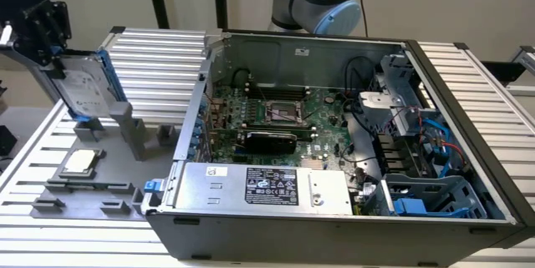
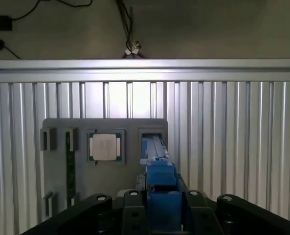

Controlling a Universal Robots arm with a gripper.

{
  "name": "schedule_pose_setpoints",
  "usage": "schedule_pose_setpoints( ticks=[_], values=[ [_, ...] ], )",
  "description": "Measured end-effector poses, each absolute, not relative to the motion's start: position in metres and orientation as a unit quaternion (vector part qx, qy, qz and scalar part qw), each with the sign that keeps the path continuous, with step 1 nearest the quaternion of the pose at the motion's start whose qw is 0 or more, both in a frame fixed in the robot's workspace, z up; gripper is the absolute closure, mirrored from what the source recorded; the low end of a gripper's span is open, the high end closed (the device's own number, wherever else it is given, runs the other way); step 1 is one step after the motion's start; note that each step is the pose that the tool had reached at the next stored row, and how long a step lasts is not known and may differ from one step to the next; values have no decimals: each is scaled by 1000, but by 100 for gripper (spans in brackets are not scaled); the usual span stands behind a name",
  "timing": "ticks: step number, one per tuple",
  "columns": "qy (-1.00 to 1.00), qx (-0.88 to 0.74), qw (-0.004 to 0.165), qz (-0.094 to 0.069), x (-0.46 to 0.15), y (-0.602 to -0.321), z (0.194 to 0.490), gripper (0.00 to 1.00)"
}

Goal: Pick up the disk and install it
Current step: 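Pick up the disk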

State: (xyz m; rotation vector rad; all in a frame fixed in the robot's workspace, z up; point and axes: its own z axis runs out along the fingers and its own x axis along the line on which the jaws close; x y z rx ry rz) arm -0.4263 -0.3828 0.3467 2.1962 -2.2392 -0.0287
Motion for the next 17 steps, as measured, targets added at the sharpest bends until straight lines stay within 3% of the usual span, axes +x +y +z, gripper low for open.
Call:
schedule_pose_setpoints(
  ticks=[17],
  values=[
    [-714, 700, 1, -11, -371, -384, 424, 100]
  ],
)
